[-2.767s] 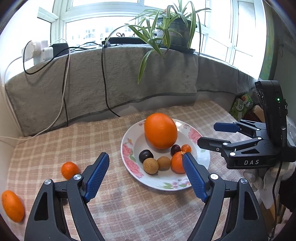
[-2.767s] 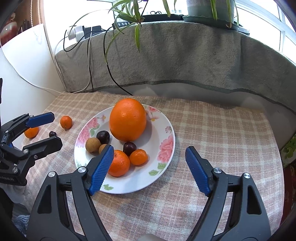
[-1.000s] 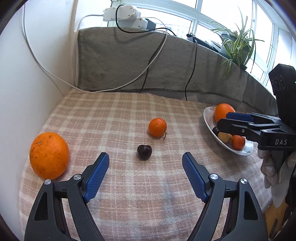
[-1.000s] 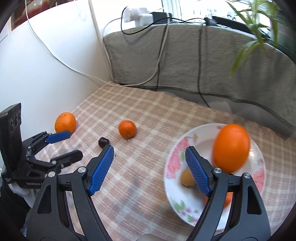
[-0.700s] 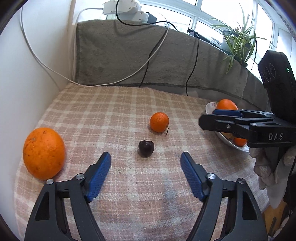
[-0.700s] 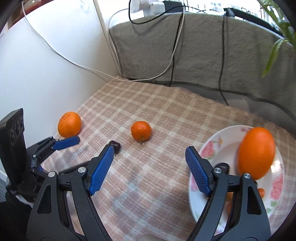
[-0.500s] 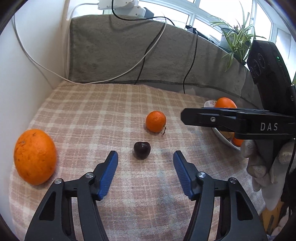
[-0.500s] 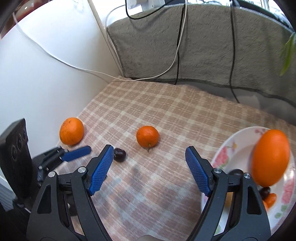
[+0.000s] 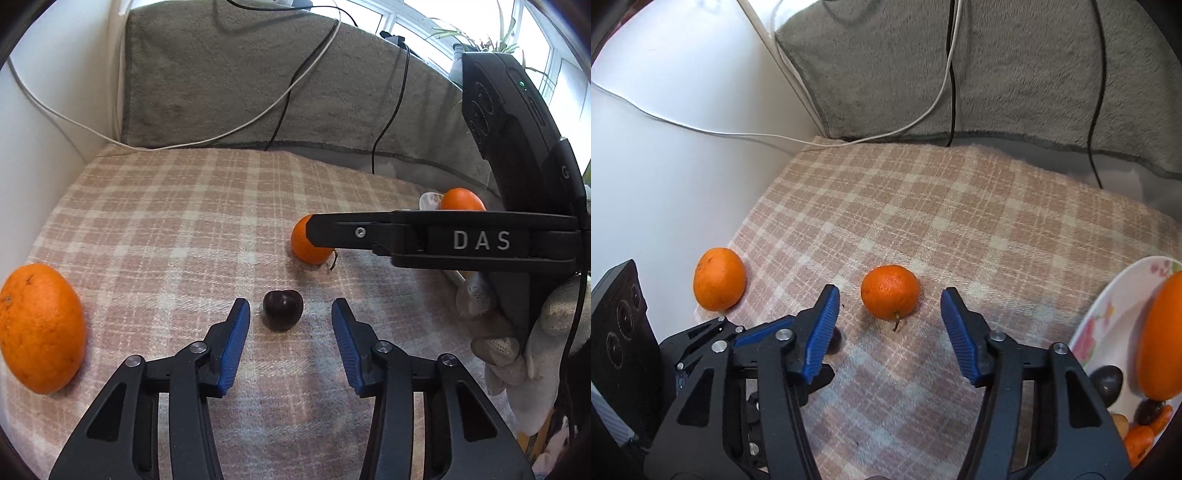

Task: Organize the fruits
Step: 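Grasp the dark plum with the left tool while the right tool grasps a tangerine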

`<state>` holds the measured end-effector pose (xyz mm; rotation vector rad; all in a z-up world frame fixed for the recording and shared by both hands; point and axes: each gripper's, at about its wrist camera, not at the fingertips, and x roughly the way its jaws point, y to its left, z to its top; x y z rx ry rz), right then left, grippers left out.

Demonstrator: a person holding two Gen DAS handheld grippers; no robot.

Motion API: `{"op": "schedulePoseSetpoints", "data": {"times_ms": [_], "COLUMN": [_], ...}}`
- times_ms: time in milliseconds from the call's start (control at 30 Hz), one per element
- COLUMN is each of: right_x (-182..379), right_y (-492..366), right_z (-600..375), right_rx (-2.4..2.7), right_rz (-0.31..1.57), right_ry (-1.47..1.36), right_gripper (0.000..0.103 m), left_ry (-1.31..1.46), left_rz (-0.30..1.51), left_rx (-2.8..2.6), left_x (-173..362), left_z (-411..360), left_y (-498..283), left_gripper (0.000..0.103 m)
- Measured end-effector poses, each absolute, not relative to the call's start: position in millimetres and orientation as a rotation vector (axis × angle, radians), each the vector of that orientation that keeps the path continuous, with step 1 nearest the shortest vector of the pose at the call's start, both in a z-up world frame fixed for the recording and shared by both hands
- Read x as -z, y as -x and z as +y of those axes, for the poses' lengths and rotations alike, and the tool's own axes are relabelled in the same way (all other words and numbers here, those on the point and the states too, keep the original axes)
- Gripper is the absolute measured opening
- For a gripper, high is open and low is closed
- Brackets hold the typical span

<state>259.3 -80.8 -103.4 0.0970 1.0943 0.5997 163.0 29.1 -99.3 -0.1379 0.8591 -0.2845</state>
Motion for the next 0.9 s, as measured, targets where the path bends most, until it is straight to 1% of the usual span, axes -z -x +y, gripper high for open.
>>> {"op": "schedulePoseSetpoints", "data": {"times_ms": [267, 367, 433, 467, 533, 900], "right_x": [115.4, 118.0, 117.3, 116.8, 116.0, 102.7], "right_y": [-263.6, -265.6, -266.4, -266.5, -266.1, -248.9], "right_z": [-72.8, -71.5, -70.6, -69.4, -66.6, -72.6], "right_rx": [-0.59, -0.59, -0.592, -0.595, -0.591, -0.596], "right_rz": [1.119, 1.122, 1.117, 1.113, 1.104, 1.053], "right_ry": [-0.082, -0.081, -0.08, -0.079, -0.059, -0.039], "right_gripper": [0.05, 0.047, 0.043, 0.04, 0.04, 0.039], "left_ry": [0.127, 0.117, 0.112, 0.111, 0.114, 0.13], "left_rz": [0.891, 0.899, 0.901, 0.901, 0.896, 0.875], "left_rx": [0.279, 0.27, 0.264, 0.262, 0.257, 0.245], "left_x": [106.8, 108.2, 109.4, 109.7, 110.3, 101.9], "left_z": [26.3, 24.7, 23.2, 23.5, 24.1, 28.4], "left_y": [-167.3, -168.3, -170.3, -170.7, -169.5, -163.1], "left_gripper": [0.039, 0.034, 0.028, 0.026, 0.023, 0.022]}}
